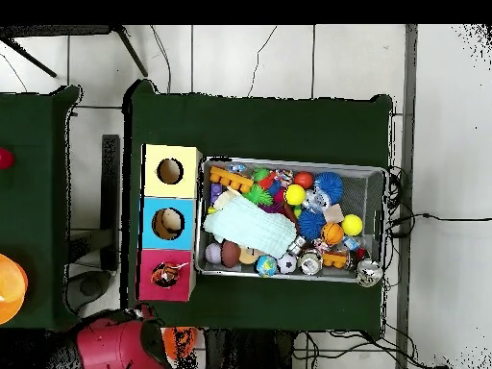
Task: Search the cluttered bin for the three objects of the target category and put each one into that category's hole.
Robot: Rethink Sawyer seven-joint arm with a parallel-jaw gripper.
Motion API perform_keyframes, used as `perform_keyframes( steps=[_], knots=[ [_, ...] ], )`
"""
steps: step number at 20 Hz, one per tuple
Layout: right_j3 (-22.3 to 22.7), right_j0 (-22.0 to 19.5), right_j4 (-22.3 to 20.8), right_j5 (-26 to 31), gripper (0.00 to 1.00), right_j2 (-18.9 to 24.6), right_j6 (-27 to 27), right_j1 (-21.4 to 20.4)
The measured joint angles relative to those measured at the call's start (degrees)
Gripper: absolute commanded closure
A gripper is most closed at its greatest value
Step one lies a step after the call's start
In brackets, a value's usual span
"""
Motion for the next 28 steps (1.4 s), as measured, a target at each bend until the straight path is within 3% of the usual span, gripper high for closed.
perform_keyframes(
  steps=[6,9,11,15,16,24,28],
  knots=[
    [3.96,-5.96,-1.91,-10.79,1.00,4.86,0.00,-1.82],
    [5.01,-6.69,-3.46,-15.45,1.00,5.42,0.00,-1.88],
    [5.23,-6.55,-4.11,-15.52,1.00,5.45,0.00,-2.03],
    [5.47,-5.63,-5.24,-12.24,1.00,5.46,0.00,-2.99],
    [5.47,-4.79,-5.69,-8.46,1.00,5.47,0.00,-3.72],
    [5.47,-3.04,-6.67,5.31,1.00,5.48,0.00,-5.81],
    [5.47,-3.00,-7.36,7.46,1.00,5.49,0.00,-6.74]
  ],
)
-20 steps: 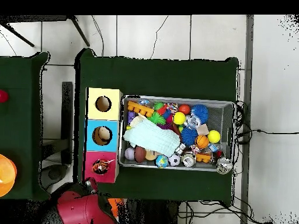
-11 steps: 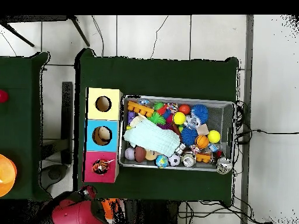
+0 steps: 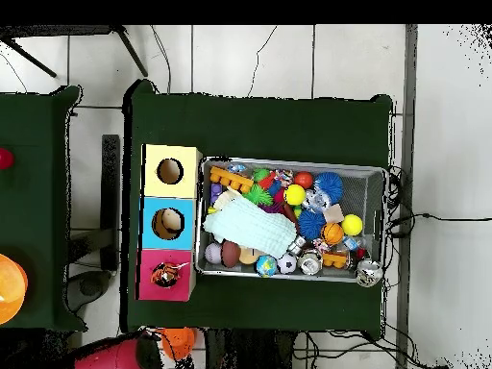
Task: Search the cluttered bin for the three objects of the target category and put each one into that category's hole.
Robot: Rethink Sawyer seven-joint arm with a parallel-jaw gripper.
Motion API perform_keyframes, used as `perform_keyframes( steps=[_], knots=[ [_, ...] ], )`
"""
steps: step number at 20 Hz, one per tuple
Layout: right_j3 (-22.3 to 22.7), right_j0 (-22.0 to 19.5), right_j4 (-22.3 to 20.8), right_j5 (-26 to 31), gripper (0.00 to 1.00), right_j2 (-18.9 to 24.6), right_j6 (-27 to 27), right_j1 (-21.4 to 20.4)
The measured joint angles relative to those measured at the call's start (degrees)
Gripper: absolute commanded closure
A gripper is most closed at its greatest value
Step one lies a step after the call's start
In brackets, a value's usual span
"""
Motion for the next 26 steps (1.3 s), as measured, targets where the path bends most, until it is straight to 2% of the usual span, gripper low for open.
perform_keyframes(
  steps=[5,13,20,26],
  knots=[
    [0.02,-0.13,-0.08,-3.53,1.00,0.01,0.00,-0.19],
    [0.10,-0.52,-0.07,-13.10,1.00,0.01,0.00,-0.19],
    [0.24,-1.23,-0.51,-15.09,1.00,0.01,0.00,-0.19],
    [0.40,-3.37,-3.33,-16.05,1.00,0.21,0.00,0.67]
  ],
)
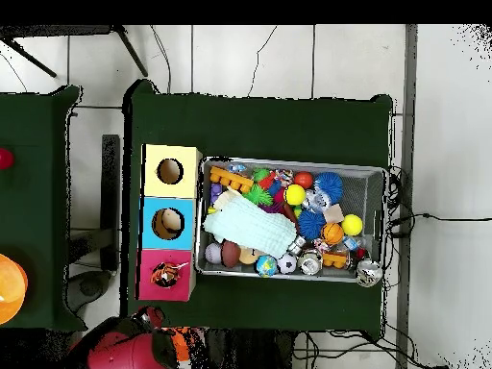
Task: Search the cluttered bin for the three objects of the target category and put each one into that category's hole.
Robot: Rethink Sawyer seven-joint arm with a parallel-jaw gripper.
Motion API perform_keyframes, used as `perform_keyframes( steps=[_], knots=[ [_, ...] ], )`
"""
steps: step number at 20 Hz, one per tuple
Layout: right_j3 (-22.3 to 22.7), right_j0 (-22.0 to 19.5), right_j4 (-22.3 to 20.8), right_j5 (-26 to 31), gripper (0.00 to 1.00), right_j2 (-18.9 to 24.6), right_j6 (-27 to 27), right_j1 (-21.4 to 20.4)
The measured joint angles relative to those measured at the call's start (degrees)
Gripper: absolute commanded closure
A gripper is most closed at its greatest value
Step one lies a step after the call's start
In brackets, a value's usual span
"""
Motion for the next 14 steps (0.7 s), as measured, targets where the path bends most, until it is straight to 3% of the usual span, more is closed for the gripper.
perform_keyframes(
  steps=[5,14],
  knots=[
    [0.02,-2.37,-1.86,-2.48,1.00,0.50,0.00,1.76],
    [0.00,-2.30,-3.21,-7.82,1.00,0.54,0.00,6.57]
  ],
)
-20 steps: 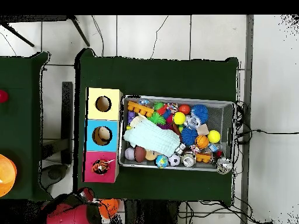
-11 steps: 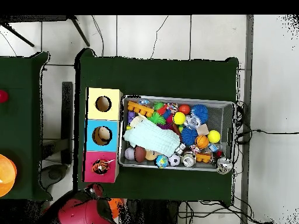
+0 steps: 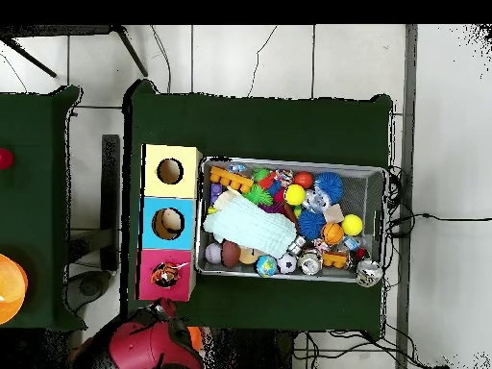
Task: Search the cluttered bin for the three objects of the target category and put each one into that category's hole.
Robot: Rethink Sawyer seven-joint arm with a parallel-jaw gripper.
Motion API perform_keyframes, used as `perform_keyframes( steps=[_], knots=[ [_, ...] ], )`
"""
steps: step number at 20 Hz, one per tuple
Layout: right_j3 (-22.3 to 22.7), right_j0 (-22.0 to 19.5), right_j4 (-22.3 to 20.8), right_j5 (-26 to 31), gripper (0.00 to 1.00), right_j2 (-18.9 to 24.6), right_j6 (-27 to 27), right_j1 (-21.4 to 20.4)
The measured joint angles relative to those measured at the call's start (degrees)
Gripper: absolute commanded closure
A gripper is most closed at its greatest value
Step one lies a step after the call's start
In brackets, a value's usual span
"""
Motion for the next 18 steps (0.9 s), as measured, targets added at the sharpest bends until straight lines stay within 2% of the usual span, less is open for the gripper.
perform_keyframes(
  steps=[7,18],
  knots=[
    [0.01,0.85,0.01,-0.35,1.00,0.02,0.00,2.14],
    [0.01,3.44,0.06,-0.35,1.00,0.02,0.00,2.49]
  ],
)
